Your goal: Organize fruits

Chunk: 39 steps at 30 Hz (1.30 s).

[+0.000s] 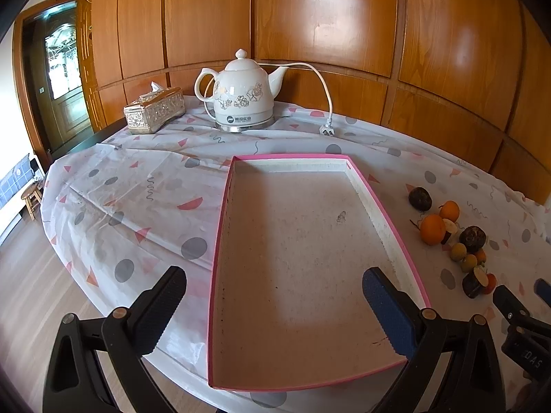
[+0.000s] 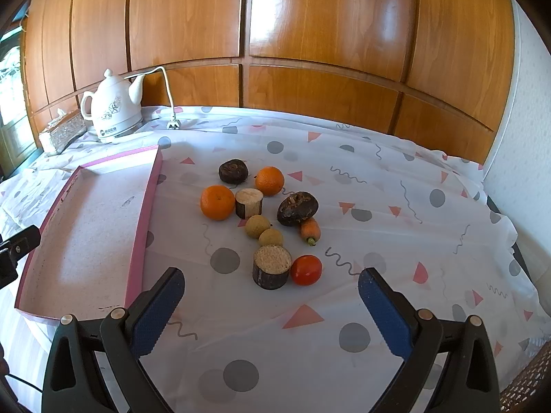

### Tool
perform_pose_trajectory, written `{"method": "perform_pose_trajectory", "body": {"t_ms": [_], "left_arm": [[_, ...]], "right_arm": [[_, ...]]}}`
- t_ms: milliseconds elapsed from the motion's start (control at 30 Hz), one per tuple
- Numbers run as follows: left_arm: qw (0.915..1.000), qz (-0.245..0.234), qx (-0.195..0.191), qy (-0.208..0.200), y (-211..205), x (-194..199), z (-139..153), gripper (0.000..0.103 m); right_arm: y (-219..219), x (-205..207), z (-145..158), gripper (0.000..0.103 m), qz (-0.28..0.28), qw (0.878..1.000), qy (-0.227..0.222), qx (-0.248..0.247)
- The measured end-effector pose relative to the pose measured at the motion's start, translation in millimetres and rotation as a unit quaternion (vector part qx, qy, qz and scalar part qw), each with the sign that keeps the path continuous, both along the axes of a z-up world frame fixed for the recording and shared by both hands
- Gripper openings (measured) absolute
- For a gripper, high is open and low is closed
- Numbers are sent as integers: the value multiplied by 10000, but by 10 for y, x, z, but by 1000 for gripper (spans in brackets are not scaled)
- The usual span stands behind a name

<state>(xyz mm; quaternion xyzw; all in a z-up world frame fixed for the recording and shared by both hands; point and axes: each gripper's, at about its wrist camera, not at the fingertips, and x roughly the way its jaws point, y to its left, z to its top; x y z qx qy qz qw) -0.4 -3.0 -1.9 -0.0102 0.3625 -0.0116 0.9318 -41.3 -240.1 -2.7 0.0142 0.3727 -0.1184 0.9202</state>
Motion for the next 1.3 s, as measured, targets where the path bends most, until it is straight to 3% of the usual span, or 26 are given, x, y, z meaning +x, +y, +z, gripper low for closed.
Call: {"method": "perform_pose_trajectory", "body": {"t_ms": [1067,1300], "left_arm": [[10000,-6,-9,12,1,-7,-17,103],[10000,-22,-23,51,-25,-12,-19,103]], "right_arm": [[-69,-7,90,103,40,9999,-97,-122],[-129,54,236,103,197,9992,-130,-316]]}}
